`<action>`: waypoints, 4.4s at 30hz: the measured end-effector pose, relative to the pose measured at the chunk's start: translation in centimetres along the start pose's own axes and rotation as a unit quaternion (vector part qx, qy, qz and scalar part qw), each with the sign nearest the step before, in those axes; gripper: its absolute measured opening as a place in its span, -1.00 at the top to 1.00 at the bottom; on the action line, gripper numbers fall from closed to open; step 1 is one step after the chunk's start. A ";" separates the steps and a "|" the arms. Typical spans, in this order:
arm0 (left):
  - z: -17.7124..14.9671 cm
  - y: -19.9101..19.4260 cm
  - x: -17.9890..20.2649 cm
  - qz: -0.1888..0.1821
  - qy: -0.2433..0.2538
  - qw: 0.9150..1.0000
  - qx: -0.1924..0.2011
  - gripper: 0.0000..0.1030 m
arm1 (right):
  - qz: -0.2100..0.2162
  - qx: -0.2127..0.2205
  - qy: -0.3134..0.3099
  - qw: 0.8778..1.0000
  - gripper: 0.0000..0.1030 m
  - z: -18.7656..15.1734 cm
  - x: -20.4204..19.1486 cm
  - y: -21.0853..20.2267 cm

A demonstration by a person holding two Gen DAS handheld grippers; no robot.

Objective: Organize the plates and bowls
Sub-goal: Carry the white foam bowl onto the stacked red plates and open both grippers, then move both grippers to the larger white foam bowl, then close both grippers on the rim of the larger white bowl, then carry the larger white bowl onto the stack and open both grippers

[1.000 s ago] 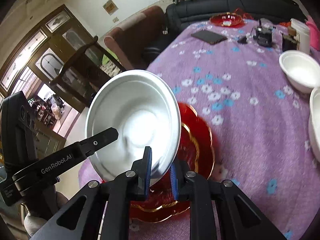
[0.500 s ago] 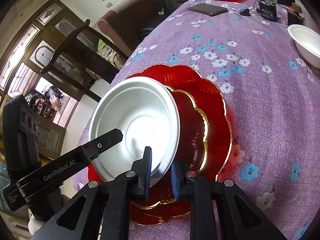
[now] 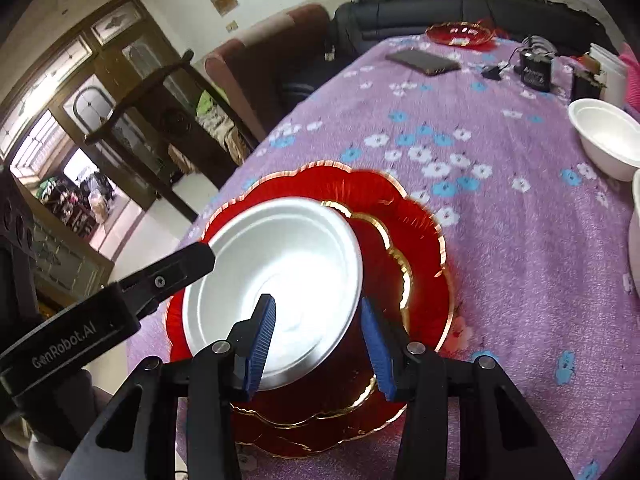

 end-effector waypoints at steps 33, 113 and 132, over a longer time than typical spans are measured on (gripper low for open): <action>-0.4 -3.2 19.8 -0.046 0.208 0.972 0.095 -0.70 | -0.103 0.184 0.195 0.958 -0.13 -2.5 19.7 -18.7; -5.3 13.1 35.4 -0.068 0.264 0.959 -0.077 0.64 | -0.145 0.178 0.192 0.954 0.33 -2.4 30.3 -17.1; -4.4 6.6 28.5 -0.058 0.231 0.971 -0.023 0.66 | -0.066 0.172 0.099 0.978 0.63 -1.9 22.5 -16.0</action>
Point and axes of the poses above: each gripper's, at about its wrist camera, not at the fingertips, and y roughly the way its jaws point, x to its right, z to its top, the point moved 7 cm from there along y, roughly the way its jaws point, and after that the axes turned 4 degrees about z, right-handed, at the moved point
